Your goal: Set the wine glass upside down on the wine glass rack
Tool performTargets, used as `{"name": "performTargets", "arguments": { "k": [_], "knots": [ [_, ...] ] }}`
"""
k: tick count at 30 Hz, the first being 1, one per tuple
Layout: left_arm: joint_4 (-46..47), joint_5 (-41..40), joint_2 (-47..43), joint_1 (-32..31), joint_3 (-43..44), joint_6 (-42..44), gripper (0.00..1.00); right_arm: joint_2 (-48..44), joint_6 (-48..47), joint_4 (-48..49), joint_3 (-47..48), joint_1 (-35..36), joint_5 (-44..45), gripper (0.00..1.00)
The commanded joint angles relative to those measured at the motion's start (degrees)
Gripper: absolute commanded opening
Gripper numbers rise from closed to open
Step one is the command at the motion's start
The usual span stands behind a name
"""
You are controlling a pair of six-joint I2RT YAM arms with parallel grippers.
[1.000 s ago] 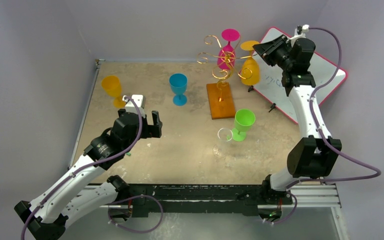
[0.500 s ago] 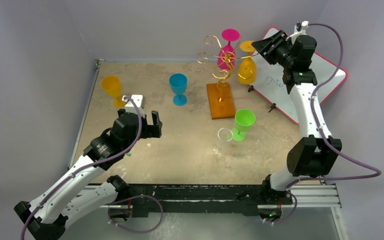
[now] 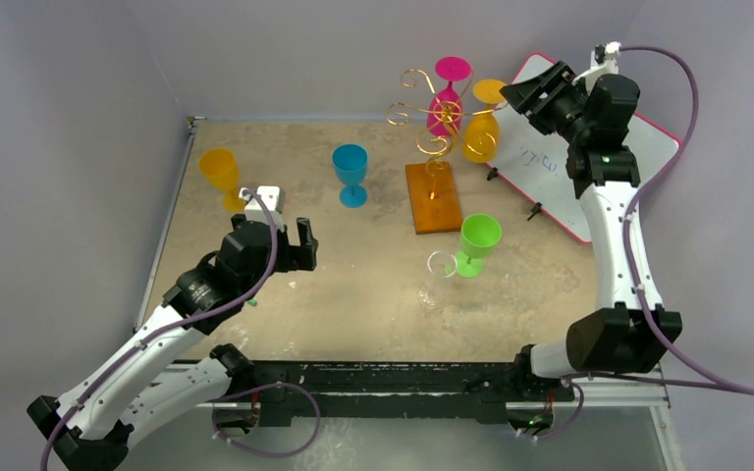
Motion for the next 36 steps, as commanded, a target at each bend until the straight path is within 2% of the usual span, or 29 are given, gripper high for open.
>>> {"name": "performTargets", "arguments": {
  "k": [1,9,17,24,30,36],
  "knots": [
    [-0.12,2.25,0.75,-0.15,3.99,-2.42,0.95,-5.25,-2.06,-4.31,-1.20,-0.32,7.23,0.60],
    [-1.84,9.42,1.48,-0.13,9.65,-6.12,0.93,-14.41,-3.54,-17.89,-6.59,-0.32,26.22,0.60],
    [-0.81,4.74,0.20,-0.09,8.06,-5.54,0.93,-19.17,0.37,-28.22,-14.72,-0.32,32.28,0.54],
    [0.11,-0.23,0.37,-0.10,3.33,-4.61,0.96,-21.10,1.53,-28.95,-21.96,-0.28,26.06,0.47],
    [1.47,0.07,-0.20,-0.14,0.32,-3.68,0.96,-23.28,2.89,-26.58,-27.98,-0.14,20.94,0.39],
    [1.76,0.17,-1.07,-0.15,-0.18,-3.26,0.96,-23.27,2.72,-26.51,-29.60,0.37,19.78,0.39]
  ]
}}
